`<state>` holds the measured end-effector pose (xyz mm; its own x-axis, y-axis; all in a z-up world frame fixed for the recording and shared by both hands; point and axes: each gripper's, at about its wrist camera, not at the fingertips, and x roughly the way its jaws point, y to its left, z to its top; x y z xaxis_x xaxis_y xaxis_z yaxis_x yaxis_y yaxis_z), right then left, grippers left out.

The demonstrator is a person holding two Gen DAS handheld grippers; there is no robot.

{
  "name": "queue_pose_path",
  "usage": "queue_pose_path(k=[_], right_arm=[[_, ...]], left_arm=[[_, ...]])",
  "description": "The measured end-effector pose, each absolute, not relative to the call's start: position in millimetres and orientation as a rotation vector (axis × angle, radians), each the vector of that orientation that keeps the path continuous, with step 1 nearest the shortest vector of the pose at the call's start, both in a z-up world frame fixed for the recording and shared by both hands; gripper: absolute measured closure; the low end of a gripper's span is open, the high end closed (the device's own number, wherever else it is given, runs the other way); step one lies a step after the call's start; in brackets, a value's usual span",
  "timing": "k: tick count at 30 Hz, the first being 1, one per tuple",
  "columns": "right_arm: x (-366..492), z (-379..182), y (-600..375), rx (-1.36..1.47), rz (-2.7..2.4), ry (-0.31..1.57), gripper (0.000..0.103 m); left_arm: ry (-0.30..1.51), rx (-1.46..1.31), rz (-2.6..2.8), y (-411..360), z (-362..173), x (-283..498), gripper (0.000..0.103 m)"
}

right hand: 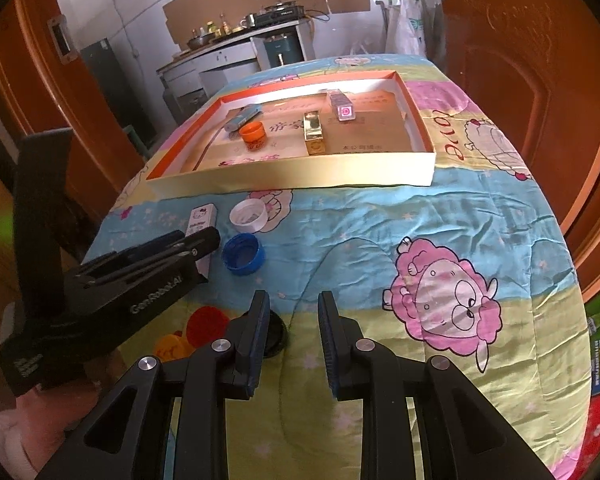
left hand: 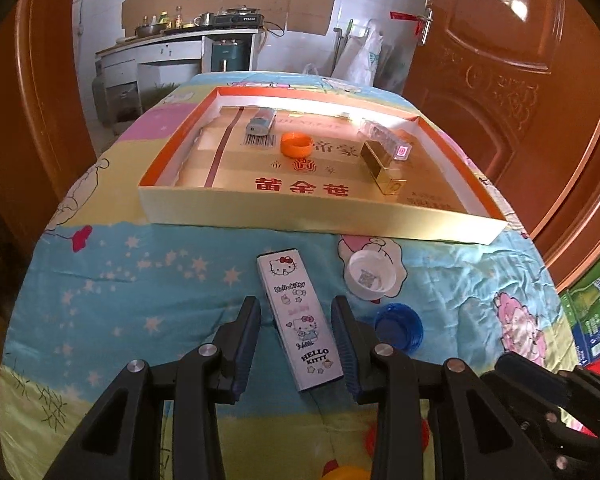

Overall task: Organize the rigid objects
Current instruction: 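Grasp the Hello Kitty box with the left tool while the right tool reaches the black cap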

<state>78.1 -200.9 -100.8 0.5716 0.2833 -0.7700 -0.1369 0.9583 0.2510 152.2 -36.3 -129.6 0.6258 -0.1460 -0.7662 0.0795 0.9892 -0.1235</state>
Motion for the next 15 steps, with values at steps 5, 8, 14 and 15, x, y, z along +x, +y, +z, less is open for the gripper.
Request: queue_pose_path(k=[5,8,14,15], right_arm=[[76,-103,-202,0.177,0.266,0.929,0.077],[74,-104,-200,0.173,0.280,0.930,0.077],[65,-109,-195,0.158,0.329,0.937,0.074],[65,-110,-193,0.149,0.332,0.940,0.070]], left_arm=[[0.890,-0.076,-0.128,-35,-131,152,0.066],[0.898,-0.065,-0.149,-33,-131,151,0.071],[0.914,-0.075,-0.217,-21,-130,150,0.074],[0.915,-0.074,-0.223,-20,-130,149,0.074]])
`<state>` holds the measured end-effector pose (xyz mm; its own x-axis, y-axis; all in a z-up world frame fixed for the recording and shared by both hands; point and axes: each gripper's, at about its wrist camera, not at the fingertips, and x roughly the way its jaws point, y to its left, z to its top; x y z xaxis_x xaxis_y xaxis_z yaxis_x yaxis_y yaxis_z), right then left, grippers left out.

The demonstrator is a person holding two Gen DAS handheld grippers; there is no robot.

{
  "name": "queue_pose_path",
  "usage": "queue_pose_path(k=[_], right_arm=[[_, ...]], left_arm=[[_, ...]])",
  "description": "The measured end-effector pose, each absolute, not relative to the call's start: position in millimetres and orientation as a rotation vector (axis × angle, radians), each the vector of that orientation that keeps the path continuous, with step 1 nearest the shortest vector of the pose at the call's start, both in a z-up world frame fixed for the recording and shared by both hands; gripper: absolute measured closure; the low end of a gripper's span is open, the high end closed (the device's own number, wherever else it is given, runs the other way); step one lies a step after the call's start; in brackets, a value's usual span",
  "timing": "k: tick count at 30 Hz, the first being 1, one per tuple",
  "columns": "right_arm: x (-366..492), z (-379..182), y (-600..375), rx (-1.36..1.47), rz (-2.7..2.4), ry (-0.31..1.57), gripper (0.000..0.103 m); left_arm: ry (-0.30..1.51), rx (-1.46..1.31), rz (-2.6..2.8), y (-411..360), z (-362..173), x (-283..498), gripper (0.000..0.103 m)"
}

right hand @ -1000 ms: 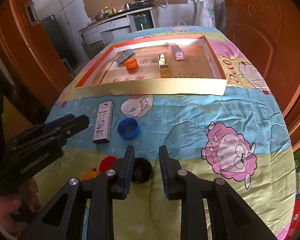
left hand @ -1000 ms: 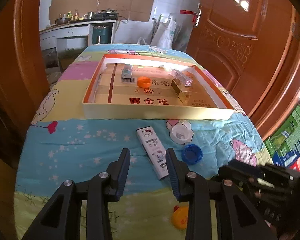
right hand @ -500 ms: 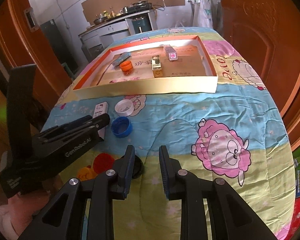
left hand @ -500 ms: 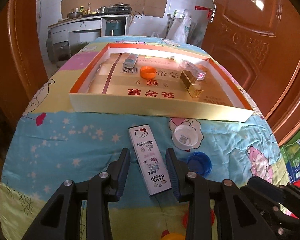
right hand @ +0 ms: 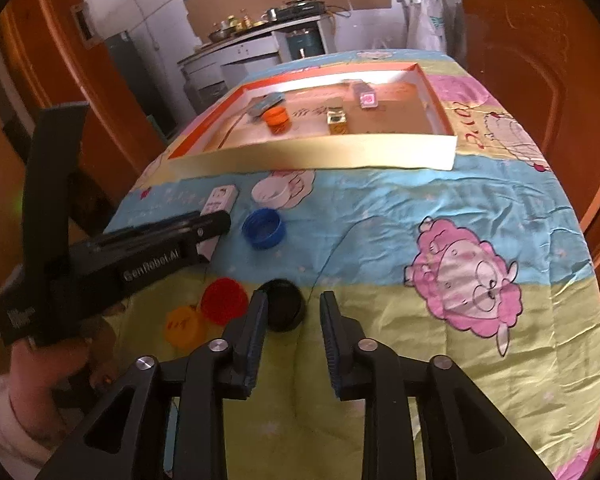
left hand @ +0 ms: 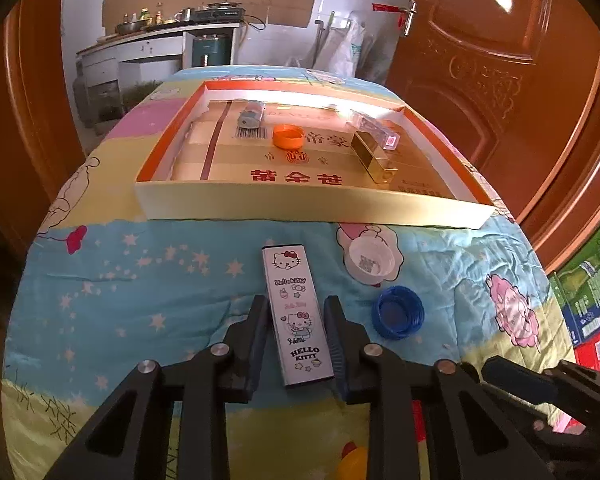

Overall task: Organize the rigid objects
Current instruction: 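Grasp the Hello Kitty box with the left tool while the right tool reaches the black cap, then grasp the black cap with the right tool and lift it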

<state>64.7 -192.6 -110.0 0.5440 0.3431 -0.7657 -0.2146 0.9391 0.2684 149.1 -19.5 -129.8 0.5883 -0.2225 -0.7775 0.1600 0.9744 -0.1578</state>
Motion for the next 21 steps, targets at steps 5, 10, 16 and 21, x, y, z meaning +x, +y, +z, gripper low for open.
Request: queue_pose_path(k=[5,10,16,21], right_arm=[[64,-112,-183,0.108,0.342,0.947,0.064],[64,-115,-176,0.052,0.329,0.953,0.059],[68,-116,-168,-0.002,0.310,0.957,0.059],[71,-117,-163,-0.028,0.297,0.955,0.059]], left_arm=[[0.917,-0.078,-0.236,-16,-129,144,0.074],[0.918,-0.086,-0.243,-11,-128,141,0.074],[0.913,-0.090,-0.247,-8,-128,141,0.074],[0.908,-0.091,-0.239,-3,-127,141,0.074]])
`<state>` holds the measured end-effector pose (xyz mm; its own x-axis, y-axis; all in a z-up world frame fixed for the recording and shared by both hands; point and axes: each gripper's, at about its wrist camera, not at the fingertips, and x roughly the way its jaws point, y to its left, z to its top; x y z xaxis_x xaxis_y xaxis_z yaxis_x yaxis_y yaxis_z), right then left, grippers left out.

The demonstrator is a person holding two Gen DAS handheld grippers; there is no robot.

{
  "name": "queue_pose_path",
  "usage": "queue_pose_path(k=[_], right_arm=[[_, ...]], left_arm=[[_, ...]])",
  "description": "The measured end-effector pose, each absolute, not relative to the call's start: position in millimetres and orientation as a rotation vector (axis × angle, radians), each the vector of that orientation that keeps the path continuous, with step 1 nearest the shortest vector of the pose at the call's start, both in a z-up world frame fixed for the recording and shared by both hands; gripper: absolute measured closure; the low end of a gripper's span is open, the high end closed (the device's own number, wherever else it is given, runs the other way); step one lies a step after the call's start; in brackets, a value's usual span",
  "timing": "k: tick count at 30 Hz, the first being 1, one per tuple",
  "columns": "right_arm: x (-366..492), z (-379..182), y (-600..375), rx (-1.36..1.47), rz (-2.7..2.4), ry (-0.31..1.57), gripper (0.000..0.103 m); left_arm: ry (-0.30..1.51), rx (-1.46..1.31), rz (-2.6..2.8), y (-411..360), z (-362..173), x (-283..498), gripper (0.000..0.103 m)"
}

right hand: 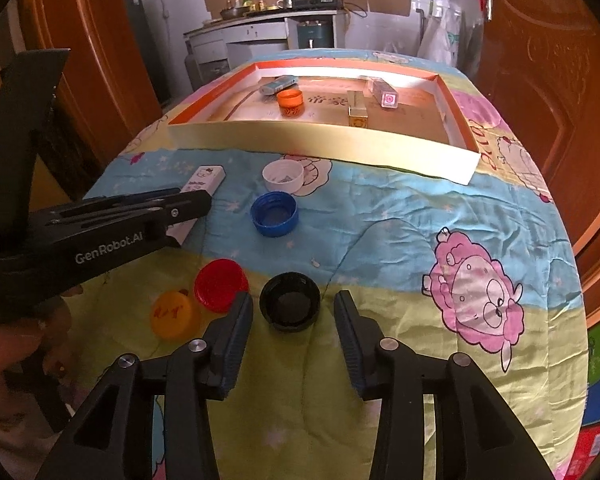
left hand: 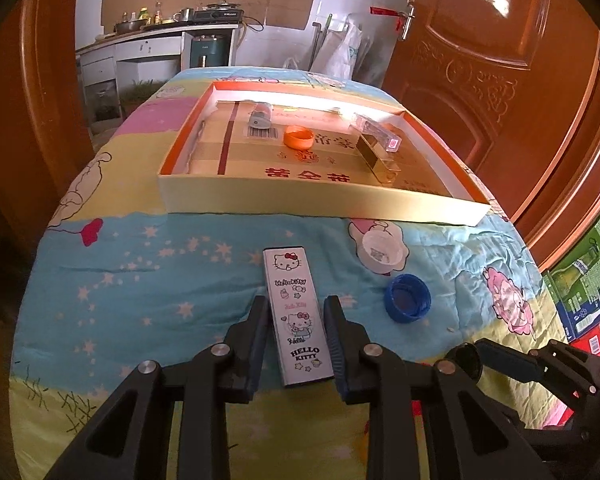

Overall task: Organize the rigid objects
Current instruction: 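Grasp the black cap with the right tool and lift it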

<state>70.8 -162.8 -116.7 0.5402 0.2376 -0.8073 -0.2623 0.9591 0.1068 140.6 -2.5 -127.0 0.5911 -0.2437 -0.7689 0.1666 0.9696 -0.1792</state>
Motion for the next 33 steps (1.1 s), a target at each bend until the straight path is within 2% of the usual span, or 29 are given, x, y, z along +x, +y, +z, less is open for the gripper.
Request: queue_pose_path(k=[2,3,4,33], right_arm=[[72,-117,-161,-0.034,0.297,0.955,0.061],[72,-117,-160,-0.035,0.300,0.955,0.070],[73,-117,-159,-0.037,0.298,0.954,0.072],[81,-74,-170,0.013,0.299,0.851,0.072]], left_arm=[[0.906,-0.091,-0.237,-1,-127,140,0.074],[0.906,-0.092,-0.236,0,-127,140,0.074],[0.905,-0.092,-0.234,1,-126,141,0.074],[0.804,-0.083,-0.236,5,-81,144,0.074]])
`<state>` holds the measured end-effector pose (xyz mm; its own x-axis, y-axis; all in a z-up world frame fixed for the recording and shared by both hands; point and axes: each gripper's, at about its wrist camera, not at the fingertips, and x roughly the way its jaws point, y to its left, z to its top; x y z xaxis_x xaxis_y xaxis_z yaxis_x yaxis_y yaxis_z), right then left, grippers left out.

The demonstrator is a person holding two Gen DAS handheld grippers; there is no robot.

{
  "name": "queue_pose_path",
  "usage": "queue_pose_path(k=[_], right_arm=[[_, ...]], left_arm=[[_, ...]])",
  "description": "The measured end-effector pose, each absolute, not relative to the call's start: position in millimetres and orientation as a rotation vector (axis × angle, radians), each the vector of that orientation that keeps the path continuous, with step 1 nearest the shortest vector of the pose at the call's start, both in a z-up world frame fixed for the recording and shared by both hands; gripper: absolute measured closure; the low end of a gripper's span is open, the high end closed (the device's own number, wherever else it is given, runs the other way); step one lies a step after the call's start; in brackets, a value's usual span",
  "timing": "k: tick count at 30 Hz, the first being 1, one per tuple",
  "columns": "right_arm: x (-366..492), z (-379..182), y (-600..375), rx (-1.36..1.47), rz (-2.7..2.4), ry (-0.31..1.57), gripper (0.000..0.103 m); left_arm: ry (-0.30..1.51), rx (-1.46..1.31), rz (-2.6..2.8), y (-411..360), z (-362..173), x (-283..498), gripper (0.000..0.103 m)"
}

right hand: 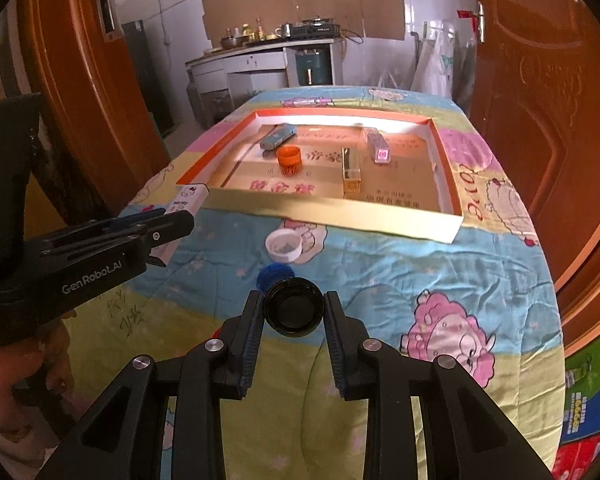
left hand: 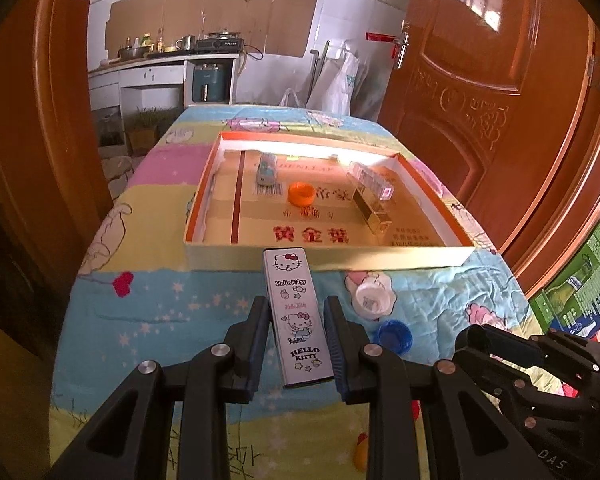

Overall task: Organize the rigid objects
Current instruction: 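Grasp the black cap with the right tool and lift it, then carry the Hello Kitty box and black cap over the tray with both tools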

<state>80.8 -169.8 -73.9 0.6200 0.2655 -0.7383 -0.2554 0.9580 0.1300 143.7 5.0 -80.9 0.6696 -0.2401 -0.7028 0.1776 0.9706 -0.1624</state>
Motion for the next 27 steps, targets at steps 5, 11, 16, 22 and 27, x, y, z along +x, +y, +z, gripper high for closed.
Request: queue_pose_path(k=[5,11,16,22,27], right_arm=[[88,-66,-168,0.006,0.307,0.827,0.072],[100,-56,-163,-0.005,0.325,0.798,0.072],[111,-53,-161,-0.012,0.338,0.792,0.072],[130,-51,-158,-0.016,0.348,0.783,0.072],[145,-49,-160,-0.017,0.352,0.776,0.072]], left_arm=[[0.790,-0.078,-0.229,5,-74,150,0.074],[0.776,-0.077,-0.222,6,-67,157,0.074],[0.772,-0.077,-0.212,8,-64,168,0.074],[0.770,-0.078,-0.202,8,-62,183,0.074],[0.775,-0.079,-0.199,8,-62,198,0.074]])
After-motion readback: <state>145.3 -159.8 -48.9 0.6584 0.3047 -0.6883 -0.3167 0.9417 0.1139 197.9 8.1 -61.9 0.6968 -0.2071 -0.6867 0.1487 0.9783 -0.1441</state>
